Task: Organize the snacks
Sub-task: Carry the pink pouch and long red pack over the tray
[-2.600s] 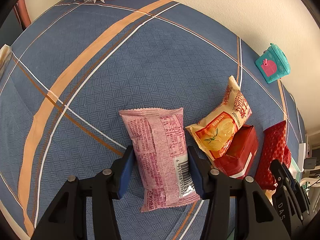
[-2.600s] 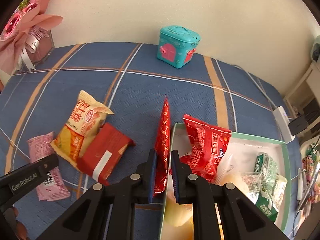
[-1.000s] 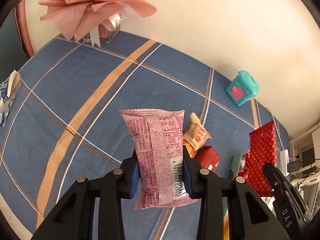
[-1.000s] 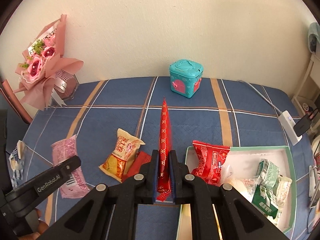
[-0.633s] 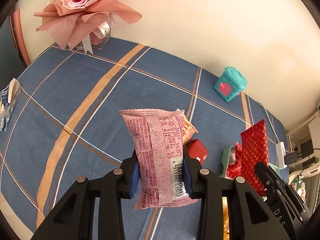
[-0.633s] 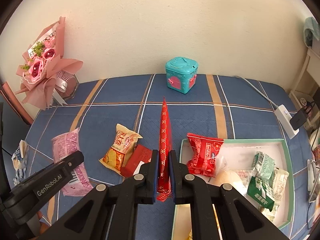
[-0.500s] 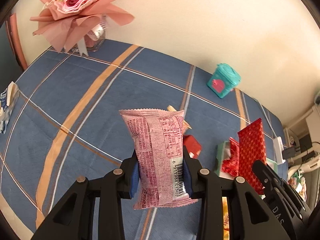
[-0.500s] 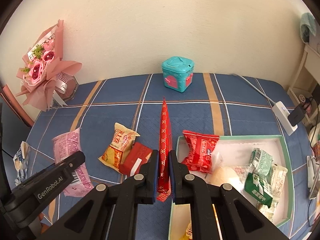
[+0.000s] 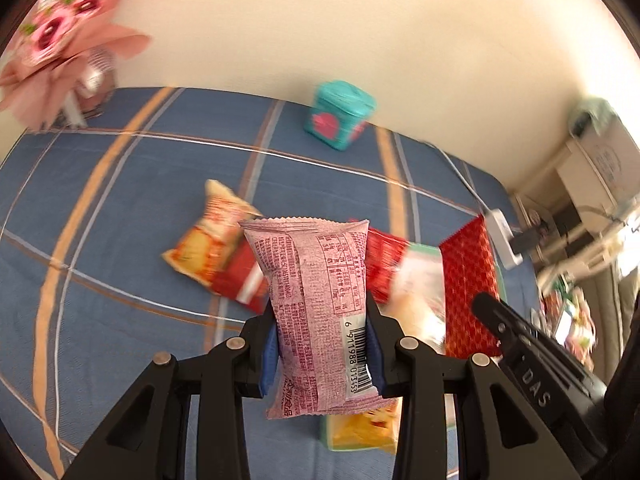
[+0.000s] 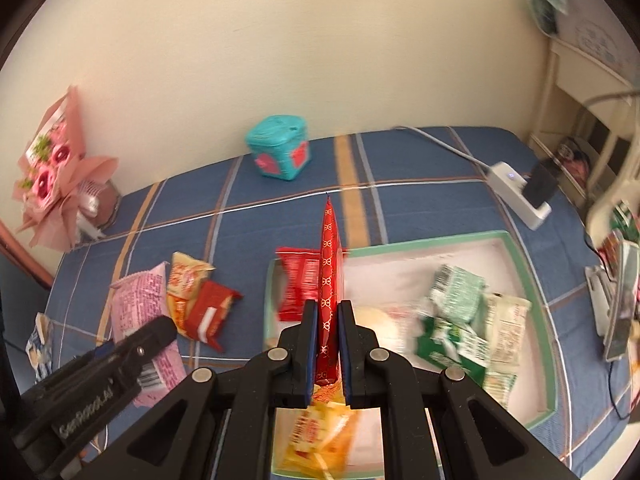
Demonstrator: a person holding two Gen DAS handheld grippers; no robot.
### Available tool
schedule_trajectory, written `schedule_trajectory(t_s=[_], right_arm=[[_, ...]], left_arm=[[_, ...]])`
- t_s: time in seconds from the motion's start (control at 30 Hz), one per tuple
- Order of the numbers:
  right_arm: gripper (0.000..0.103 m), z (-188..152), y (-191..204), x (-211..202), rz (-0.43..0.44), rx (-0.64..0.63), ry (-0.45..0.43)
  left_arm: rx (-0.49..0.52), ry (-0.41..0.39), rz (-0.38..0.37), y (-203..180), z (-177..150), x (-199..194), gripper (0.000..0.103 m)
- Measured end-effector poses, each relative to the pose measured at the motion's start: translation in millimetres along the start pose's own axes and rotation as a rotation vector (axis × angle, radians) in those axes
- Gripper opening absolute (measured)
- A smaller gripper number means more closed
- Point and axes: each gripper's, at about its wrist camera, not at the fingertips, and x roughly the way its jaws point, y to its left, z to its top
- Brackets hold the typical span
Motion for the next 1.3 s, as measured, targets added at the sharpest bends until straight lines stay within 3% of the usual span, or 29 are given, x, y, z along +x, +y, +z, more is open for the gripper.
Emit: schedule_trajectory(t_s=[0.23, 0.53, 0.67, 0.87, 1.03, 1.3], right_arm=[[0.011, 1, -40, -6, -0.021, 0.073, 0.002], [0.011, -6, -54, 16, -0.009, 0.107, 0.068], [0.011, -9, -55, 24, -0.008, 0.111, 0.091], [0.011, -10, -62, 31, -0.020, 0.125, 0.108], [0.011, -11, -68, 34, -0.033, 0.140, 0.123], [0.011, -15, -75, 49, -0.045, 0.163, 0.168]], left_arm=[[0.100, 0.024, 0.000, -33, -6, 16, 0.038], [0.220, 0.049, 0.121, -50, -17, 61, 0.038], [0.258, 0.080, 0.136, -58, -25, 74, 0.038], [0.268, 0.126, 0.041, -71, -33, 80, 0.038], [0.301, 0.155, 0.021, -83, -41, 86, 0.038], [0.267, 0.183, -0.013, -76, -39, 93, 0.039]])
